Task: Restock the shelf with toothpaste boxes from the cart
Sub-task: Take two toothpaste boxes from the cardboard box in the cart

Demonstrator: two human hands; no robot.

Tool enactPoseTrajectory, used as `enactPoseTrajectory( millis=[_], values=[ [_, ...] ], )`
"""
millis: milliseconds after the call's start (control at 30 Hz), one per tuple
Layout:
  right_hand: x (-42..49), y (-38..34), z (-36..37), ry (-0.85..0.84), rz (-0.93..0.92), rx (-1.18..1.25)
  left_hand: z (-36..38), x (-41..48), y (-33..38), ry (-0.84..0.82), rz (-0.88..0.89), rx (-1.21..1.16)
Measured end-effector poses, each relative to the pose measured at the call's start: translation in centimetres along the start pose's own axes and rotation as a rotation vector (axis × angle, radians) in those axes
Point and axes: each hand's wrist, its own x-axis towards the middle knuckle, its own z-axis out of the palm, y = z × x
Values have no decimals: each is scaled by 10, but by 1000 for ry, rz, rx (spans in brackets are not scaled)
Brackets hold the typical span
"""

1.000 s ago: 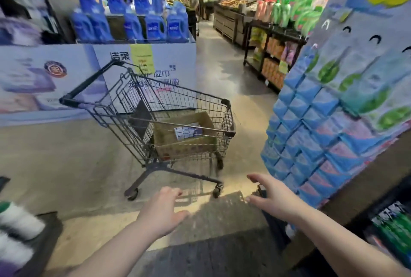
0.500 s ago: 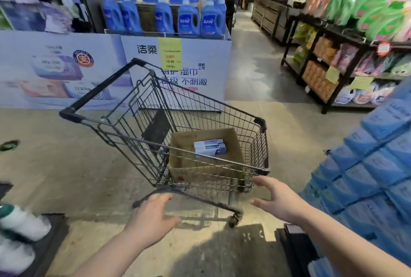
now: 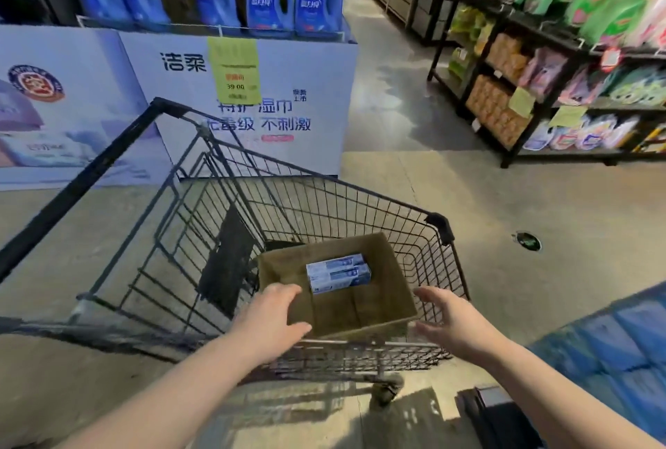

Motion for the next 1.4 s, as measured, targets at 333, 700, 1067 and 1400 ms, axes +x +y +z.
enactPoseTrajectory(
  millis=[333, 700, 1067, 1400],
  values=[
    [142, 7, 6, -192, 41, -46, 9, 103, -16, -120, -60, -44],
    [300, 45, 61, -325, 64, -100, 62, 228, -33, -179, -201, -78],
    [387, 95, 134, -256, 20, -194, 147, 297, -60, -161, -309, -178],
    [393, 129, 173, -246, -14, -305, 184, 317, -81, -148, -282, -278]
  ],
)
